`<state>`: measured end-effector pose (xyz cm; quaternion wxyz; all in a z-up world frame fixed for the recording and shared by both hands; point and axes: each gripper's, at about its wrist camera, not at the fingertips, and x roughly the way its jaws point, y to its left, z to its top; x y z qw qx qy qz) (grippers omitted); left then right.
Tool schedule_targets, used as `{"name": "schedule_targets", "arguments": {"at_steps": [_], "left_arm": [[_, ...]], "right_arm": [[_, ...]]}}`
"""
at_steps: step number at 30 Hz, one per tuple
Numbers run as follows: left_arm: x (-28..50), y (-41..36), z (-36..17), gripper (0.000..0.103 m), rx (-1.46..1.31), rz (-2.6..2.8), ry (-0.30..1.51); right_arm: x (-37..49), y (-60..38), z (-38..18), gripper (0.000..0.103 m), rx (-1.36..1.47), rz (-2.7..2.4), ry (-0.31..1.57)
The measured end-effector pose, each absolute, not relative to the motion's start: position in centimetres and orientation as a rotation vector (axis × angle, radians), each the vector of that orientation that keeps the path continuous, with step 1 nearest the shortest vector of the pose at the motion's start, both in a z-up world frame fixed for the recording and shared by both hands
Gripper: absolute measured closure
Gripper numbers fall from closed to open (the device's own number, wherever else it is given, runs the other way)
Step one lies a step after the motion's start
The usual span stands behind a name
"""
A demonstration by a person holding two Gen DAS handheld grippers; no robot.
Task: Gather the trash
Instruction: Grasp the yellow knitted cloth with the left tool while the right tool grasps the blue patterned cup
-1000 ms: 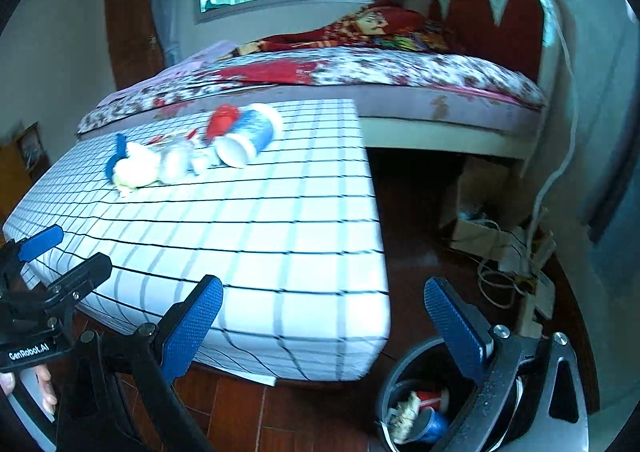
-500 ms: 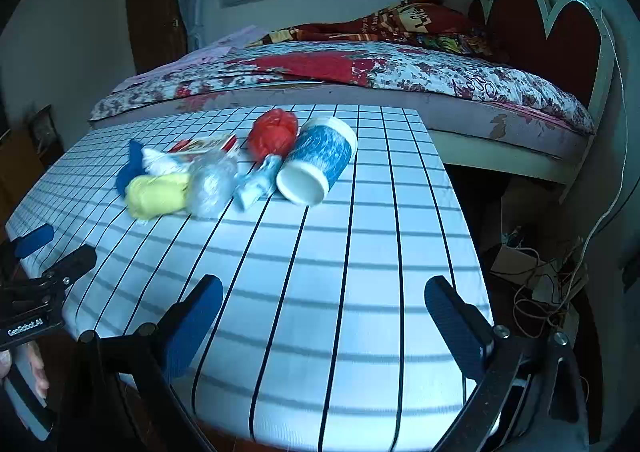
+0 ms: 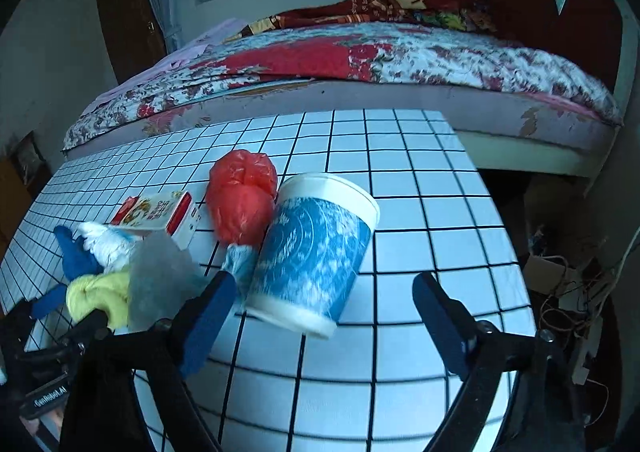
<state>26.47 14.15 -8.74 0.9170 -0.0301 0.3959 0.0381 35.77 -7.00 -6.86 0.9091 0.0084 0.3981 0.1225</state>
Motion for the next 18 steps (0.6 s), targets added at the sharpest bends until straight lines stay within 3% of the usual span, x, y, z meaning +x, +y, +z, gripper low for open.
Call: {"name": "schedule_targets", "arguments": {"at_steps": [6,12,18], "left_arm": [[27.4,14.0,-9.9,0.032,-0.048,0.072,0.853],[26.6,13.7,-9.7,0.051,-0.051,0.048,0.830],[23.9,13.3,-8.2,0.053,-0.054,0.062,0.755]], "right_arm": [[37.0,-7.6,-8.5,0.043,0.056,0.291,0.885],[35.7,-8.4,-8.0,0.047,0.039,0.326,0.856],[32.6,-10.0,-6.4,0.047,0.005,0.324,0.781]]}}
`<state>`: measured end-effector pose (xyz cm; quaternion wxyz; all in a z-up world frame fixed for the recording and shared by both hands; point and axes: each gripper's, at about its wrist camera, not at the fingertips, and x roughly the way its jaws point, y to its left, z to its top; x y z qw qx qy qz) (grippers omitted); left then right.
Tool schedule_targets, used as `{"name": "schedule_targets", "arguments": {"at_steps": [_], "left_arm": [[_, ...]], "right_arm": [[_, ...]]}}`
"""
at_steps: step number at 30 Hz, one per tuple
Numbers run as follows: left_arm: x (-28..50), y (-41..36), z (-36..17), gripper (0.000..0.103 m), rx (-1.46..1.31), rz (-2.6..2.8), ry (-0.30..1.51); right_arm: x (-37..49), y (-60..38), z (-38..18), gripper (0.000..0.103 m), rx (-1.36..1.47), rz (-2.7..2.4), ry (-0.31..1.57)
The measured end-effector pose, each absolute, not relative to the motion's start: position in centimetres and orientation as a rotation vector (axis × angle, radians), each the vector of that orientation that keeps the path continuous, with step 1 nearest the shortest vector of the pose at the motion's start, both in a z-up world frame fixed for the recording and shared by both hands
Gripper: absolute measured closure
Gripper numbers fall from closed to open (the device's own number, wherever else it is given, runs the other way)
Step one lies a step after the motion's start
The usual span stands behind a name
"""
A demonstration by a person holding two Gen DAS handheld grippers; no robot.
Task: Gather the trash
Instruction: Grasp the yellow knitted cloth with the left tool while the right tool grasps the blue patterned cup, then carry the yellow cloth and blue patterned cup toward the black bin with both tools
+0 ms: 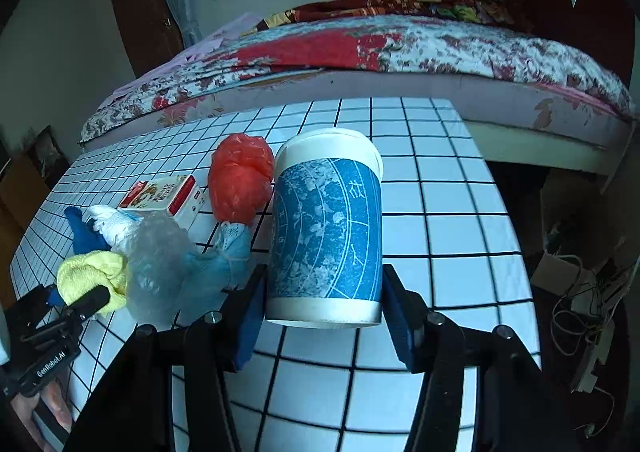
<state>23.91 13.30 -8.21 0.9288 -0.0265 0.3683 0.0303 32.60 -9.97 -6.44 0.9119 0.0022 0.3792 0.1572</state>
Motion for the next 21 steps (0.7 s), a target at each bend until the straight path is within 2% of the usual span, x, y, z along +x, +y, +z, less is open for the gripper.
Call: {"name": "schedule_targets", "arguments": {"at_steps": [7,21], "left_arm": [[20.6,13.1,-6.6,0.053,-0.101,0.089,0.690],[13.5,7.2,-3.7,0.053,-0.021,-0.016,0.602]], "right_arm": [[28.0,-12.3,-4.6,0.047,-0.007,0.319,0.717],[17.2,-16.7,-2.8,0.047,-0.015,0.267,0.631]]}}
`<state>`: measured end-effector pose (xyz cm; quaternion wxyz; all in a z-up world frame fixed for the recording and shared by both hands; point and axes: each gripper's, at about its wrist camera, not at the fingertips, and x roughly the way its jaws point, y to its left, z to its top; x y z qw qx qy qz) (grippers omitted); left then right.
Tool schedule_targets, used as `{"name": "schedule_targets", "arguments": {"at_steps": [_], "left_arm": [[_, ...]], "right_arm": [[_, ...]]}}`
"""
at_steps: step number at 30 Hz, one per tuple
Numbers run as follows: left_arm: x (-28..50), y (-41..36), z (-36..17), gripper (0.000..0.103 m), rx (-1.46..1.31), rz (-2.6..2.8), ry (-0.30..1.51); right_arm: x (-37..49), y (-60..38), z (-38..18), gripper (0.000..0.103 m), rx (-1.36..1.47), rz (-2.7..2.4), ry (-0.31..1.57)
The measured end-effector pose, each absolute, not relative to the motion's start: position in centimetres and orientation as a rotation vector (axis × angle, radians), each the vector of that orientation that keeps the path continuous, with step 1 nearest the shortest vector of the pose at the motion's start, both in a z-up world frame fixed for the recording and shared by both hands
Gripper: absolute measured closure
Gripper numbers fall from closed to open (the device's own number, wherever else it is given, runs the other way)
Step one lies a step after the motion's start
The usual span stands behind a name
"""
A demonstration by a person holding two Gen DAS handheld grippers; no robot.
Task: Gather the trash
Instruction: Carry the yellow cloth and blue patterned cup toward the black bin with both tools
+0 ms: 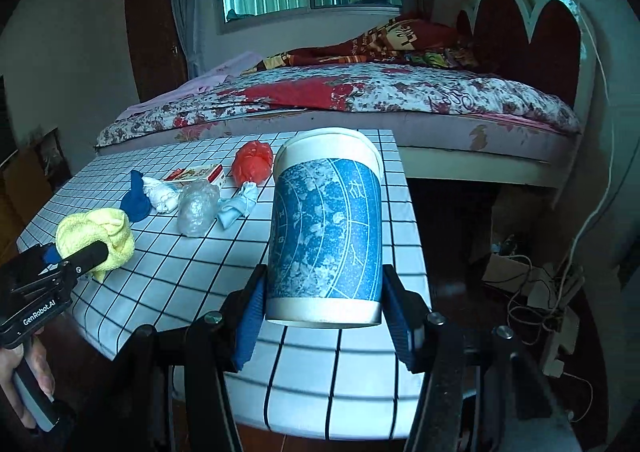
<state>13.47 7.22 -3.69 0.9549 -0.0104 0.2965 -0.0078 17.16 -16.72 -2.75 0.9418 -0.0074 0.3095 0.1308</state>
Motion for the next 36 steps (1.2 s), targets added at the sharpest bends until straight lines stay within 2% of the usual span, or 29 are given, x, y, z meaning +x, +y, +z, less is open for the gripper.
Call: {"name": "schedule_targets", "arguments": {"at_steps": [18,36], "left_arm": [[9.3,1.5,-2.1,0.053,0.017,-0.125,0.556],[7.9,-7.9,-2.8,0.053,0.090,-0.304,0.571]], "right_arm": [[10.0,-21.1,-2.1,0.047,0.000,0.219,0.578],[6.6,-29.0,-4.1,0.046,0.015,0.080,0.621]]}}
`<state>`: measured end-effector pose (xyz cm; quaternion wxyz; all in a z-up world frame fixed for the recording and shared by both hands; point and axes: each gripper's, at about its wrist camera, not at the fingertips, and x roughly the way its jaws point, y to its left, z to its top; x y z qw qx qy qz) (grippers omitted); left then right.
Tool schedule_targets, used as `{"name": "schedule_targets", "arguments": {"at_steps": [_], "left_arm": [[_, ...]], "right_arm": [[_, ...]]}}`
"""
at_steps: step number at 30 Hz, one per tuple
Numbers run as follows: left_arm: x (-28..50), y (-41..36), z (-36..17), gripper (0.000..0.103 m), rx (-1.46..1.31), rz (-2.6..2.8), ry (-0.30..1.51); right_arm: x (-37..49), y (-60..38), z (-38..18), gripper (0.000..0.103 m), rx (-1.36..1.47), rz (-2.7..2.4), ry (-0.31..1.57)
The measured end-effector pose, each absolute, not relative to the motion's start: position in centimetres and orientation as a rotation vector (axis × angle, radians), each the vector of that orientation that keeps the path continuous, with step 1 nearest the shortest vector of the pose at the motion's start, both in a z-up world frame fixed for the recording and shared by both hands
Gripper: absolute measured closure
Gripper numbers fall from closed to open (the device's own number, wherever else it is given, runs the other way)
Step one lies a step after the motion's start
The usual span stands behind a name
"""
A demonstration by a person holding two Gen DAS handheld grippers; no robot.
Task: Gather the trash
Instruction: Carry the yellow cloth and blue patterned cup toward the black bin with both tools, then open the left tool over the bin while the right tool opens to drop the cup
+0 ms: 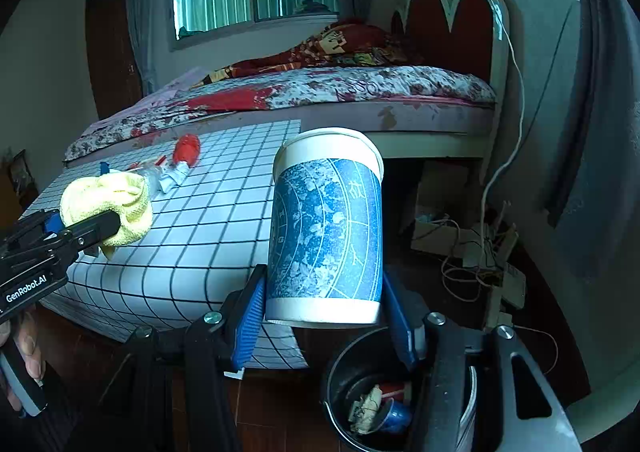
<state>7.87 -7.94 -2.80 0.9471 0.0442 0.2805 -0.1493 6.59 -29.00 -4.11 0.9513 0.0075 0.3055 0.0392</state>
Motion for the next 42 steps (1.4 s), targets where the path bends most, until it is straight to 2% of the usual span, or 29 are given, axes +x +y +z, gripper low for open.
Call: {"name": "schedule_targets", "arguments": {"at_steps": [21,42], "left_arm": [[6.8,-18.2,-5.6,0.053,0.156,-0.527,0.643],[8.8,-24.2,-14.0,0.053,0.216,-0.637,0.895]], "right_arm": [[2.7,-36.6,-7.8,0.046,-0.001,-0.026,0.706],[2.9,-38.5,-15.1,0.046,-0.078,0.021,0.936]]}}
